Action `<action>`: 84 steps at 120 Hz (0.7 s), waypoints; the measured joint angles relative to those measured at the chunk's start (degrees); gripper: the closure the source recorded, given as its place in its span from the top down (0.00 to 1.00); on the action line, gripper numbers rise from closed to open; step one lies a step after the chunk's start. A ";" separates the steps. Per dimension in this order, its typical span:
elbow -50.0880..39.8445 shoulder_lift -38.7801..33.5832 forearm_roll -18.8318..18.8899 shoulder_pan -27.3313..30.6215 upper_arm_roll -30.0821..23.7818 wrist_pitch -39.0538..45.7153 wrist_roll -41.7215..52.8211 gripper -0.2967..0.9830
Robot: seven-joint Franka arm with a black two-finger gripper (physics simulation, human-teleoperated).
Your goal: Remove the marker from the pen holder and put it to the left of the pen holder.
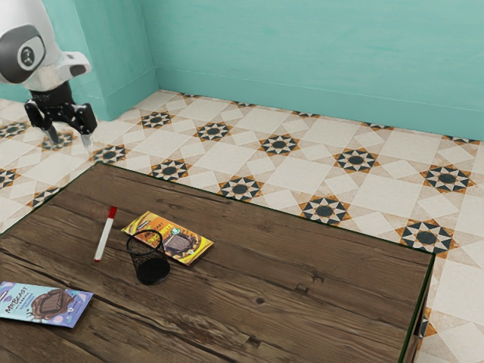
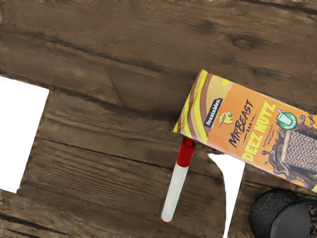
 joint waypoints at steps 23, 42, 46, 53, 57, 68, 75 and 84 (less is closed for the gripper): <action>6.20 -8.90 0.81 -14.42 0.30 -1.34 -0.76 0.73; 6.48 -9.45 1.42 -16.23 0.28 -2.40 -1.50 0.75; 6.47 -9.40 1.48 -16.94 0.26 -2.82 -1.74 0.75; 6.46 -9.38 1.62 -18.34 0.18 -3.54 -2.19 0.76; 6.46 -9.37 1.68 -18.83 0.11 -3.87 -2.43 0.76; 6.35 -9.30 1.77 -19.55 0.00 -4.57 -3.03 0.76; 6.34 -9.32 1.88 -19.66 -0.15 -5.37 -3.38 0.76; 6.53 -9.46 2.60 -19.98 -1.15 -6.87 -3.79 0.76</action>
